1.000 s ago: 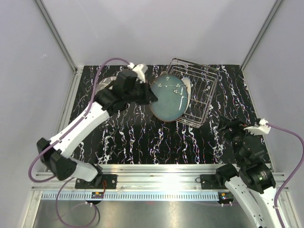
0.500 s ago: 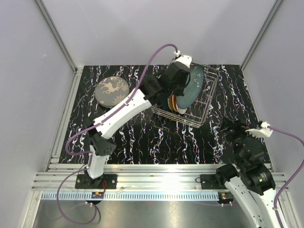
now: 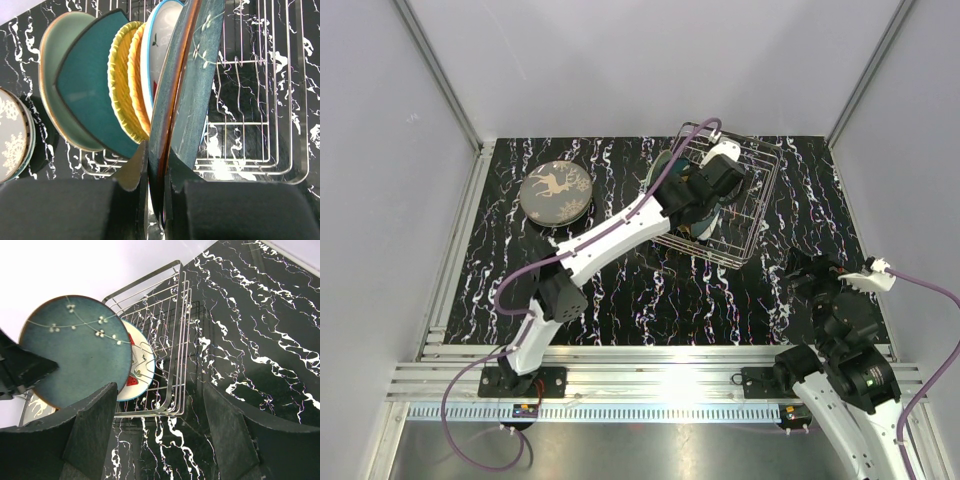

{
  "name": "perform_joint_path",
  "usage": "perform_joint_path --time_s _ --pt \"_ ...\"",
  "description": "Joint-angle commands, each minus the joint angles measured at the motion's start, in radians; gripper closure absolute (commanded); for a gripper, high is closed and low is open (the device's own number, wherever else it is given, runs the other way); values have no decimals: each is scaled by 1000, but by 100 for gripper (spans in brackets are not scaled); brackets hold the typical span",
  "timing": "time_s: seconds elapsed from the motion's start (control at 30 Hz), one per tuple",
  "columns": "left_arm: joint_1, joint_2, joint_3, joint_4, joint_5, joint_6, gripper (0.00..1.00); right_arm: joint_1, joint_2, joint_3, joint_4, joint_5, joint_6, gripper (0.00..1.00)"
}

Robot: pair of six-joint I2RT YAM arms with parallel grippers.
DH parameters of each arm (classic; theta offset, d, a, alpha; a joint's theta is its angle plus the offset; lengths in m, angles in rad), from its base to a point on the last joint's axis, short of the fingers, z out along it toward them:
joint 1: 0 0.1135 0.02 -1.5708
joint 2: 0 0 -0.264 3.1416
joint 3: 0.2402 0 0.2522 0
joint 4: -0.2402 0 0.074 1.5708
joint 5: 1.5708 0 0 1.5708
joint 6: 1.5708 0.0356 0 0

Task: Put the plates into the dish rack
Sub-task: Insert the plate into the dish rack

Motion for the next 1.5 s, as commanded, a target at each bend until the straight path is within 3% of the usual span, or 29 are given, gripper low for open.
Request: perform_joint_path --time_s 0.0,0.4,0.87,1.23,1.47 --pt "0 -21 60 189 -109 6 100 0 -8 -8 13 12 5 23" --pt "4 43 70 246 -136 11 100 3 -5 -8 17 10 7 23" --pt "47 30 -51 319 -146 -158 100 3 15 -14 24 6 4 23" --pt "-12 -145 -245 476 -313 -63 100 1 23 -14 28 1 1 23" --pt "-52 -118 -215 490 -355 -17 100 1 23 -14 28 1 1 23"
